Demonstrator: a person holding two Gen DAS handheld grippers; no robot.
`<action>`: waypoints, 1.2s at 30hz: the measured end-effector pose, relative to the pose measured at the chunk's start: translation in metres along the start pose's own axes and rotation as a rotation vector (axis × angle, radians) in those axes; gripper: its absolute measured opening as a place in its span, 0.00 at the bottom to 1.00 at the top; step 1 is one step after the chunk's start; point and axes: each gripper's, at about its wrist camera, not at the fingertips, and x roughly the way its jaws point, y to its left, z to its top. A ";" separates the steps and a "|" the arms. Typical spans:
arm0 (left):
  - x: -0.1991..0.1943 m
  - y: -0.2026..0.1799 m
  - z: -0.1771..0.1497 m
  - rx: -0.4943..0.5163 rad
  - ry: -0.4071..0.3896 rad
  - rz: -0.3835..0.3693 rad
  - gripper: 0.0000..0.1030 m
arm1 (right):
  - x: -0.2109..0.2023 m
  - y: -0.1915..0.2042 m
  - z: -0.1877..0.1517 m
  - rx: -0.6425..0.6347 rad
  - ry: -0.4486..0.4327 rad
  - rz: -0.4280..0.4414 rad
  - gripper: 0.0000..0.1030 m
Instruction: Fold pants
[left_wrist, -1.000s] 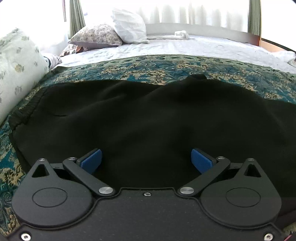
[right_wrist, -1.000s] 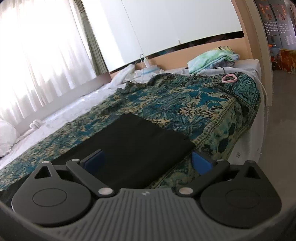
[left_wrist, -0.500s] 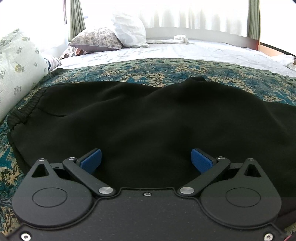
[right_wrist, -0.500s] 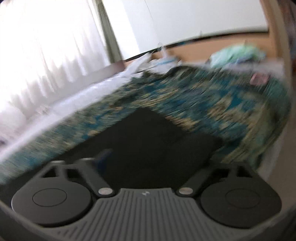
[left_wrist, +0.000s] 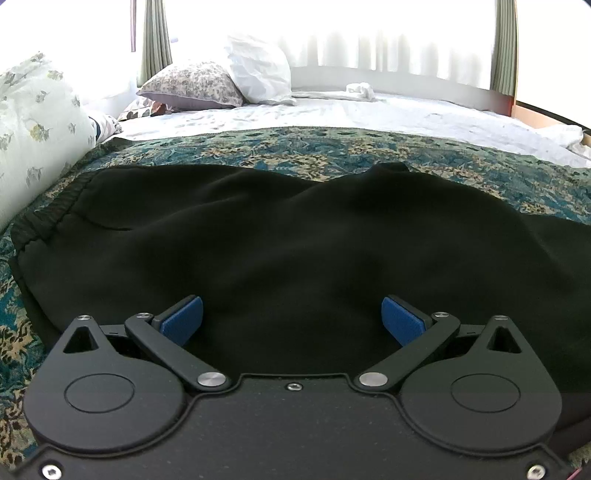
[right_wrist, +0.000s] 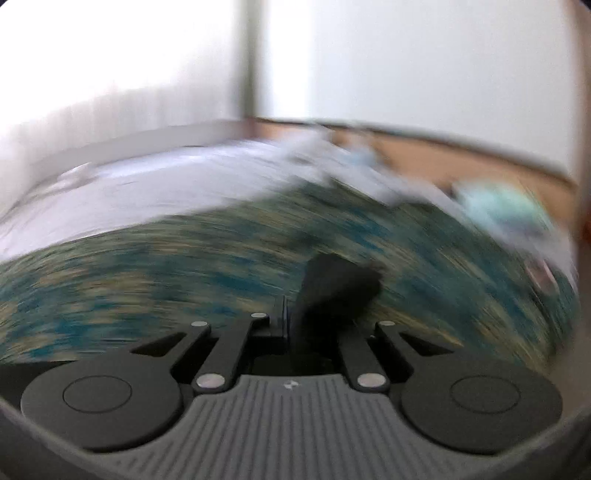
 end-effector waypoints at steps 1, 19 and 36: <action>0.000 0.000 0.000 -0.002 -0.001 -0.002 1.00 | -0.006 0.035 0.002 -0.074 -0.008 0.071 0.09; 0.000 0.003 -0.002 -0.014 -0.009 -0.012 1.00 | -0.117 0.227 -0.115 -0.614 0.005 0.561 0.10; -0.037 -0.031 0.046 -0.078 0.084 -0.487 1.00 | -0.117 0.164 -0.127 -0.583 -0.071 0.354 0.72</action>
